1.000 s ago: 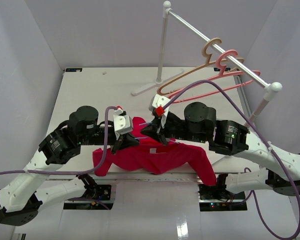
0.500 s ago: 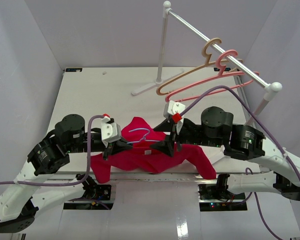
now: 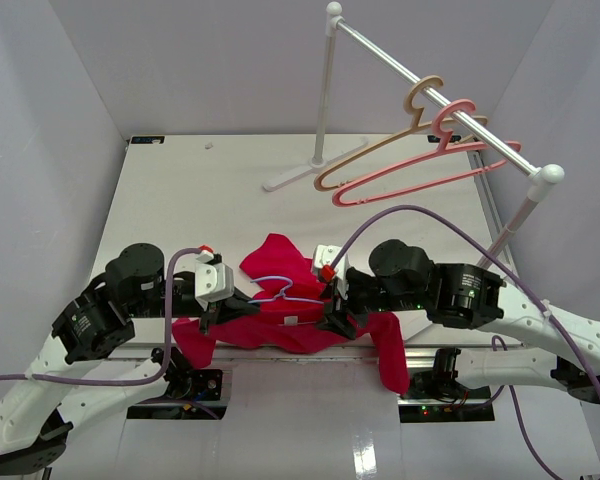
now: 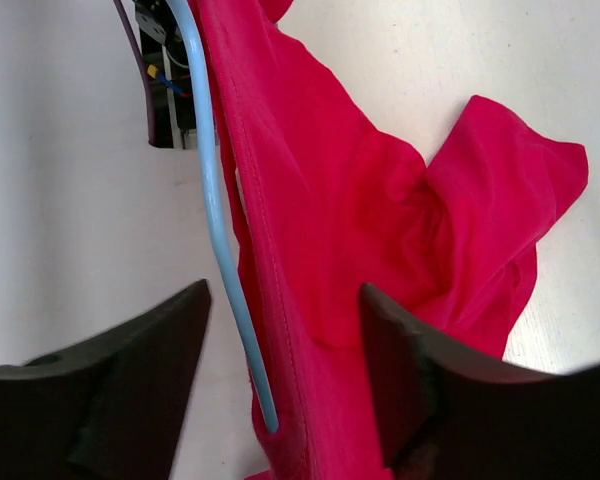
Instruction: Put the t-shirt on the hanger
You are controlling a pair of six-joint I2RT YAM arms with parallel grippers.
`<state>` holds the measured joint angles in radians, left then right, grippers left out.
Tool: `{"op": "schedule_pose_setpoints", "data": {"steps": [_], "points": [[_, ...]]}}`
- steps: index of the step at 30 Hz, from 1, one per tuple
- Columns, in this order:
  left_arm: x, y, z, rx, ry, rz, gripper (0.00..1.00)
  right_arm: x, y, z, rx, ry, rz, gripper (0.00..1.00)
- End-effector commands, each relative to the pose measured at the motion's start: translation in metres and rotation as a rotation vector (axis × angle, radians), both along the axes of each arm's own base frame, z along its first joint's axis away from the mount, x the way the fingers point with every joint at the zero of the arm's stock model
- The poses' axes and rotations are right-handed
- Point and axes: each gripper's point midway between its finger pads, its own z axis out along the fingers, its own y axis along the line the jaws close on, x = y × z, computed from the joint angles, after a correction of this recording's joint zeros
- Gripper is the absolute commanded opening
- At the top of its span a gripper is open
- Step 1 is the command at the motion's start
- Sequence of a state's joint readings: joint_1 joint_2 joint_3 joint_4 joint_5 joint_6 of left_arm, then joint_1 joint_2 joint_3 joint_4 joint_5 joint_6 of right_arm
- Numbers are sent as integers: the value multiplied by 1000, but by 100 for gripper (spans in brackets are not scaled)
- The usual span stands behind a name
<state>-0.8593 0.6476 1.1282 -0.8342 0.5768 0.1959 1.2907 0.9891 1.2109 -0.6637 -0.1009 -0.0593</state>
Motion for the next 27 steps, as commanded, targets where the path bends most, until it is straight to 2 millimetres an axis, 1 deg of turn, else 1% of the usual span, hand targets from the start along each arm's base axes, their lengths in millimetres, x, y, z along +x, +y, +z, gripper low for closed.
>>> {"op": "schedule_pose_setpoints", "data": {"steps": [1,3,5,7,8,9,11,13,14,15,16,17,19,21,22,23,24,27], "points": [[-3,-1,20,-56,-47,-22,0,-1,-7,-19,-38,-6,9,51],[2,-1,17,-40,-44,3,0,0,-10,-25,-43,-10,-3,44],[18,-2,15,-39,-54,81,0,3,-14,-30,-48,-15,-29,37],[35,-6,5,-30,-51,149,0,3,-14,-33,-49,-14,-28,24],[40,-9,-5,-12,-33,164,0,3,-14,-37,-55,-6,-31,14],[44,-12,-6,-12,-25,173,0,2,-13,-37,-52,6,-38,9],[51,-19,-15,11,4,183,0,2,-12,-34,-34,18,-50,8],[59,-24,-18,18,15,208,0,4,-12,-28,-14,18,-69,8],[64,-24,-15,7,8,236,14,6,-12,-23,-2,22,-91,8],[71,-24,-10,-9,0,269,32,9,-12,-18,10,27,-115,8],[75,-23,-4,-25,-6,296,47,15,-13,-15,17,22,-162,8],[80,-24,1,-36,-7,316,57,25,-15,-13,18,11,-225,8],[89,-28,13,-54,-4,351,72,43,-18,-10,14,-8,-346,8],[97,-30,27,-74,7,392,80,48,-21,-17,-24,19,-403,8],[104,-30,32,-81,11,426,87,47,-24,-24,-51,44,-428,8],[111,-30,33,-78,15,462,97,47,-27,-30,-78,66,-450,8],[117,-30,32,-79,38,498,98,49,-31,-36,-94,70,-484,8],[143,-14,26,-81,90,709,98,62,-53,-54,-125,84,-650,8]]}}
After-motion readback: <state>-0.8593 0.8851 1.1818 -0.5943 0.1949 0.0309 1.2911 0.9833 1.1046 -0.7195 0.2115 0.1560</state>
